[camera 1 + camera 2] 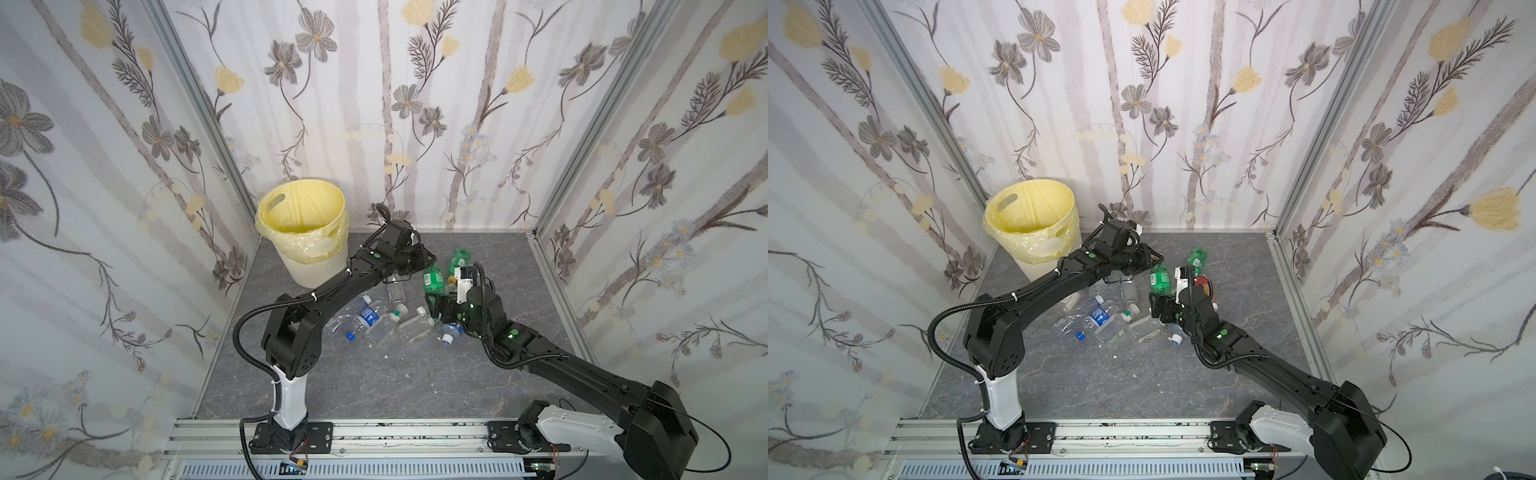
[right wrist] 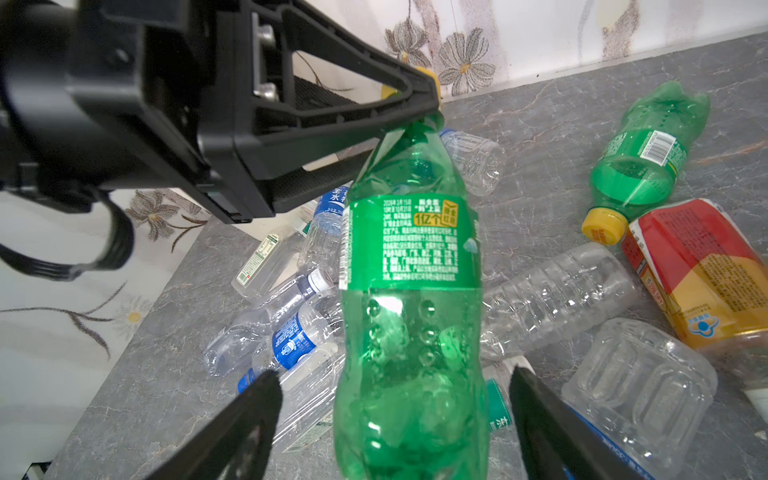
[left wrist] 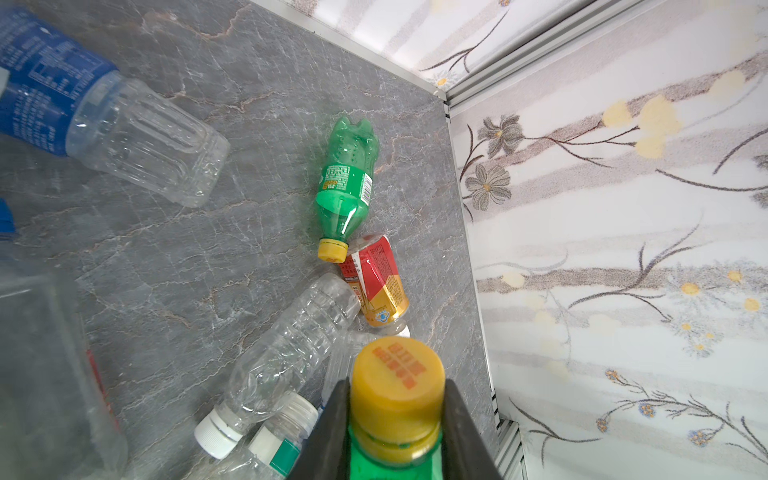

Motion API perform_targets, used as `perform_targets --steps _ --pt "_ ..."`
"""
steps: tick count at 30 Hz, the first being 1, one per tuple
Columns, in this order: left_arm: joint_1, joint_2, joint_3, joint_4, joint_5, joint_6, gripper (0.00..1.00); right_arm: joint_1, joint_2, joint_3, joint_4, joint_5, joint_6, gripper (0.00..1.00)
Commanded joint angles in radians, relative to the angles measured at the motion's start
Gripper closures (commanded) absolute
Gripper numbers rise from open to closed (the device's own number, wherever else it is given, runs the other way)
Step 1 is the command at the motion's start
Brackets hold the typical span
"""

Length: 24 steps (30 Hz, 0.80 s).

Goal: Throw the plastic bottles in the bin
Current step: 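Close the left gripper on the green bottle's yellow-capped neck above the right gripper, then carry the green bottle over the bin with the left gripper while the right withdraws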

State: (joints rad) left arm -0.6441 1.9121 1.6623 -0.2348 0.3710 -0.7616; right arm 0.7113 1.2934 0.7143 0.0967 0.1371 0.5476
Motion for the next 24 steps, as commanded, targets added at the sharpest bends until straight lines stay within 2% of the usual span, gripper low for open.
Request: perform_targets --steps 1,2,6,12,19,24 --pt "0.012 -0.034 0.007 0.022 0.006 0.03 0.9 0.001 -0.025 0.005 0.033 -0.002 -0.024 0.04" --pt "0.018 -0.045 0.011 0.02 0.003 0.036 0.91 0.001 -0.033 0.008 0.034 -0.003 -0.036 0.01" --pt "0.054 -0.102 0.028 0.008 -0.005 0.057 0.91 0.001 -0.039 0.031 0.028 -0.009 -0.072 0.0" --pt "0.137 -0.196 0.07 -0.031 -0.014 0.114 0.9 0.011 0.001 0.154 0.028 -0.044 -0.128 0.0" --pt "0.267 -0.318 0.105 -0.063 -0.059 0.151 0.89 0.066 0.105 0.336 0.005 -0.056 -0.217 0.0" --pt "0.388 -0.369 0.126 -0.077 -0.026 0.145 0.89 0.102 0.207 0.493 -0.033 -0.039 -0.248 0.0"
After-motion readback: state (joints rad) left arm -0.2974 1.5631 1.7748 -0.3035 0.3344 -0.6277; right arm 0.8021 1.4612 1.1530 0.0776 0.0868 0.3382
